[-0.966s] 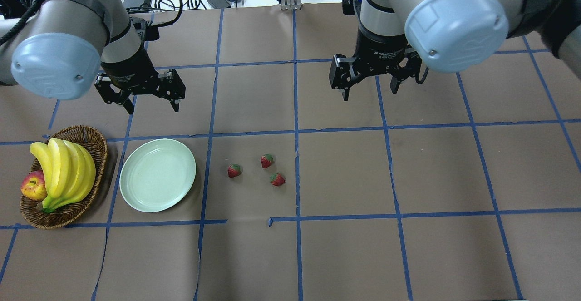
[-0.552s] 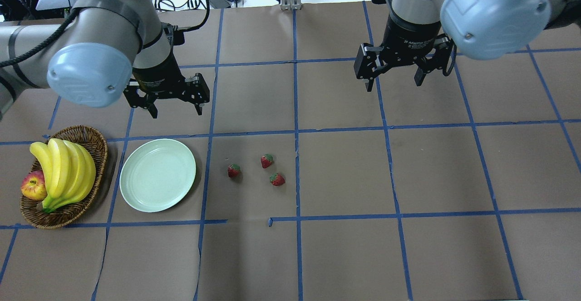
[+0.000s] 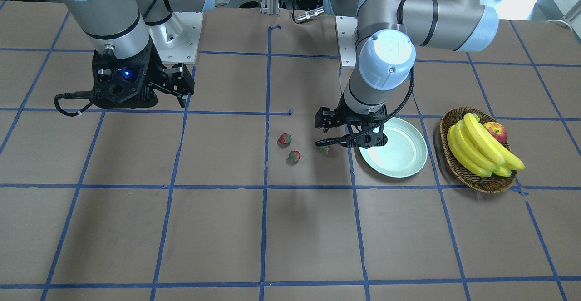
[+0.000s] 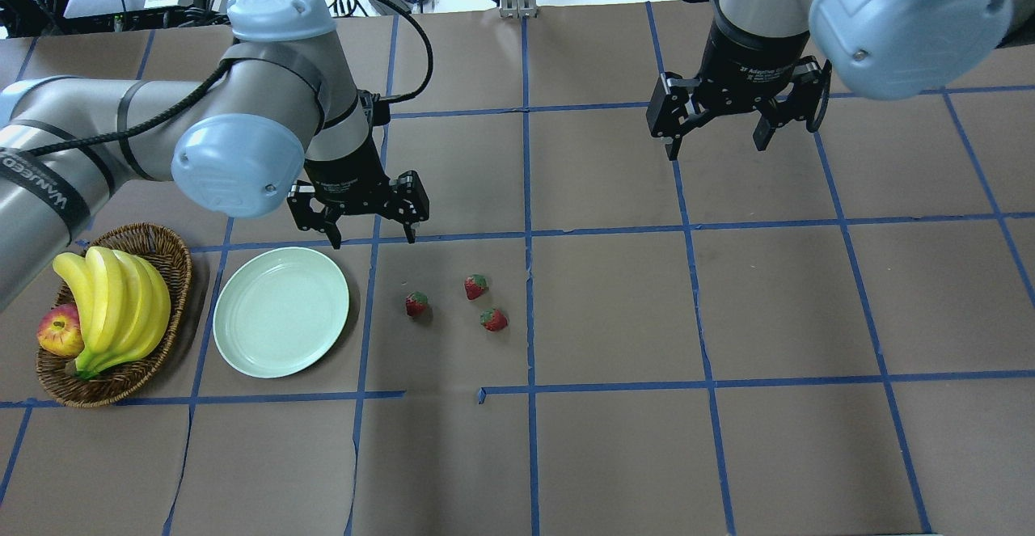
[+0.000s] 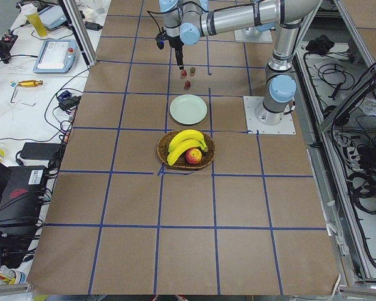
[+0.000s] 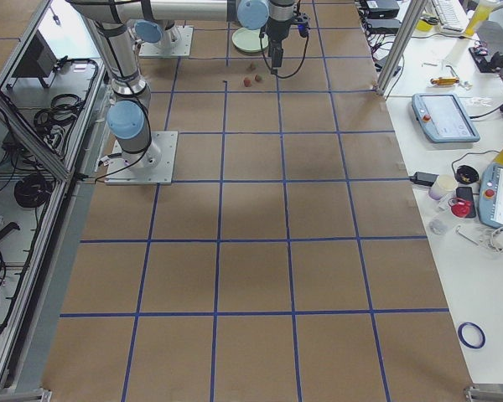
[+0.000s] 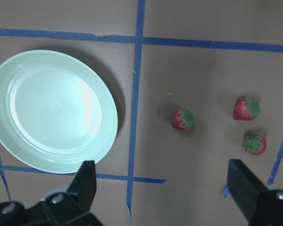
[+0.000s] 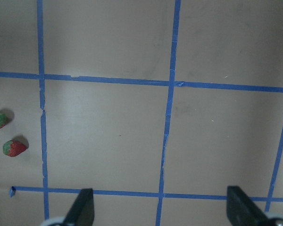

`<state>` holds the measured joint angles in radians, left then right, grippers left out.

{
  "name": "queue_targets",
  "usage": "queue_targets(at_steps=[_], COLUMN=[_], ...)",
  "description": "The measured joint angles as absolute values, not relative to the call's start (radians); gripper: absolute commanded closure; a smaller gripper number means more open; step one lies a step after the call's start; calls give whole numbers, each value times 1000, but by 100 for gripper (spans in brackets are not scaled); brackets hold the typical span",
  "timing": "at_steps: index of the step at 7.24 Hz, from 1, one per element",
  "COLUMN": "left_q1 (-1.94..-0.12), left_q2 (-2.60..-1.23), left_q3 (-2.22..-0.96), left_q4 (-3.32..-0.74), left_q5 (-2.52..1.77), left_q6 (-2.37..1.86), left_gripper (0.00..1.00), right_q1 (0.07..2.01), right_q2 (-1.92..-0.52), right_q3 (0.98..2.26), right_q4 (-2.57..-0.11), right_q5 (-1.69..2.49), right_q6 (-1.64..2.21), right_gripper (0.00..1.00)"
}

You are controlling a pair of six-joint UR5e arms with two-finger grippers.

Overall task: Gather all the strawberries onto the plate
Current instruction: 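Lower the left gripper over the strawberry nearest the plate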

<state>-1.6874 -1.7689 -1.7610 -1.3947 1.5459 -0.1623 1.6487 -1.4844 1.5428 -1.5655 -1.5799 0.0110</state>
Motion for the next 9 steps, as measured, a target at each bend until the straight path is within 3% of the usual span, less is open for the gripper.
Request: queue_targets(at_steps=[5, 6, 7, 9], left_q1=[-1691, -1694, -1702, -1714], left_q2=[-1946, -1975, -1998, -2019], left_q3=[-1781, -1781, -1782, -1790], left_q4=[-1329, -1327, -1327, -1328], left_q5=[1476, 1476, 1478, 1489], left_q6=[10, 33, 45, 52], left_gripper=[6, 9, 22, 22], right_q1=[1651, 1652, 1652, 1653], right_q2=[-1485, -1485, -1485, -1485], right_q3=[1550, 1551, 1552, 1552], right_q4=[-1557, -1555, -1554, -1550], right_q5=[-1576, -1574, -1573, -1572], right_q6=[19, 20, 21, 23], right_gripper=[0, 0, 0, 0])
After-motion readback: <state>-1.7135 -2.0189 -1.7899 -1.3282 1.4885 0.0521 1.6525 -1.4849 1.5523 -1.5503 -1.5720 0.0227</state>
